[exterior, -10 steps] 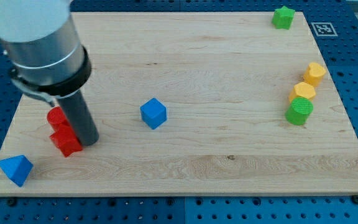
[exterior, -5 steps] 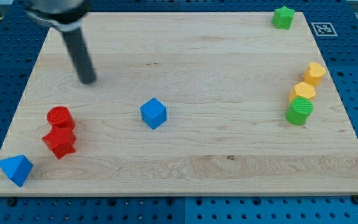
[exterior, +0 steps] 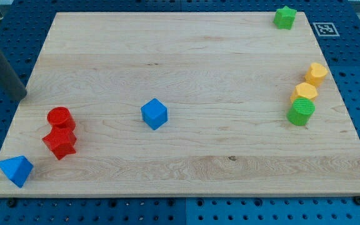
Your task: Adjust the red blocks with the cube in a diagonal line
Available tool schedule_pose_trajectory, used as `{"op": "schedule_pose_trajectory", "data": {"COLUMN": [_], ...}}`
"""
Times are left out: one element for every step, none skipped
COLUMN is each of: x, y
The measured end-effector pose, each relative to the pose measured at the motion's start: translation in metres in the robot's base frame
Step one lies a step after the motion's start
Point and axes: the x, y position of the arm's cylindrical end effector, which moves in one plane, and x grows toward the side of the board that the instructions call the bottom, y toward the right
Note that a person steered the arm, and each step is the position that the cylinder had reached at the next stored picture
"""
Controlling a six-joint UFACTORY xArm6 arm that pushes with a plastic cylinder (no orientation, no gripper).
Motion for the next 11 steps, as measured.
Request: {"op": "schedule_pose_trajectory", "data": {"x": [0.036, 0.036, 0.044, 0.046, 0.046, 0.046, 0.047, 0.047, 0.047, 0.046, 0.025], "y": [0.0, 0.0, 0.018, 0.039, 0.06, 0.083, 0.107, 0.127, 0.146, 0.162, 0.178]}}
